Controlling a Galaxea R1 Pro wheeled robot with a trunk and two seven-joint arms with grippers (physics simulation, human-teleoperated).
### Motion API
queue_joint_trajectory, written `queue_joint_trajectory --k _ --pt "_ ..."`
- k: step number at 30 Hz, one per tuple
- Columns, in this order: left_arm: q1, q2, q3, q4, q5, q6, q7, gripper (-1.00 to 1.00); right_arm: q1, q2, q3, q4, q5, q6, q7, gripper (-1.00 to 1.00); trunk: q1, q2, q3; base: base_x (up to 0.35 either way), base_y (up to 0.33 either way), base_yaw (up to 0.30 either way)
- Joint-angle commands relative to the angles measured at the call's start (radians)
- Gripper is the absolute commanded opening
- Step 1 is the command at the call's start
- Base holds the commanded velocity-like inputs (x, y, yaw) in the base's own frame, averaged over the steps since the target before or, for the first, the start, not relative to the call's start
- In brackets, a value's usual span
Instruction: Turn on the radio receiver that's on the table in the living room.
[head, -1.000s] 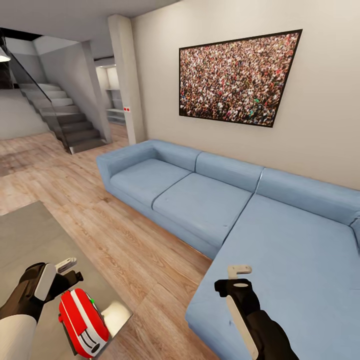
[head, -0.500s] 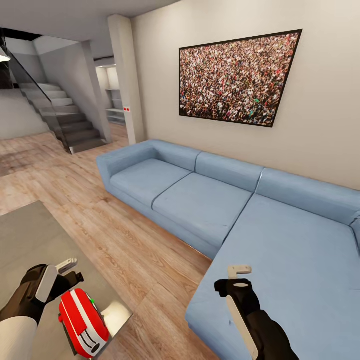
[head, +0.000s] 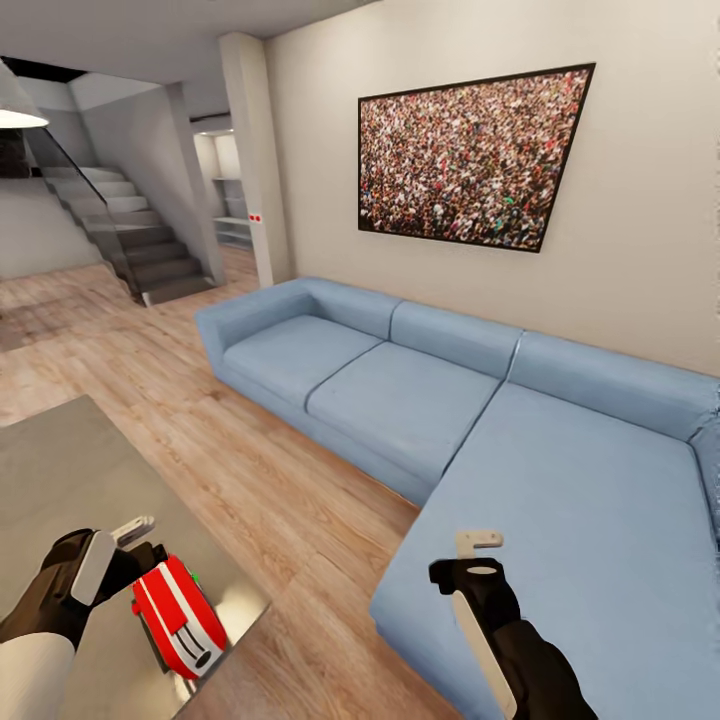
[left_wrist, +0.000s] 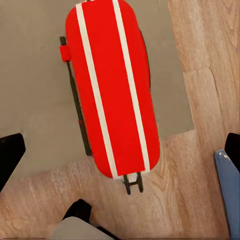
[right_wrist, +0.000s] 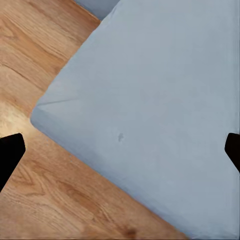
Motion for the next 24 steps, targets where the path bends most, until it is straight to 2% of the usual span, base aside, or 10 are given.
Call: queue_joint_trajectory --k 1,7,18,24 --pt "0.0 -0.001 0.0 0.0 0.0 0.0 0.0 1.0 0.0 0.0 0.0 0.0 0.0 0.0 0.0 1.0 0.0 0.0 0.0 -0.339 0.0 0.0" --pt "0.0 -0.002 0.0 0.0 -0.001 0.0 0.0 1.0 -0.001 0.0 0.0 0.0 -0.001 0.0 0.0 1.0 0.0 0.0 0.0 -0.22 0.0 0.0" --pt "0.0 -0.009 -0.001 0.009 -0.005 0.003 -0.002 1.0 0.0 0.0 0.0 0.001 -0.002 0.0 0.0 1.0 0.0 0.0 0.0 -0.013 0.0 0.0" --pt "0.0 -0.011 -0.002 0.06 -0.006 0.001 0.0 1.0 0.0 0.0 0.0 0.003 -0.004 0.0 0.0 1.0 0.0 0.0 0.0 0.0 0.0 0.0"
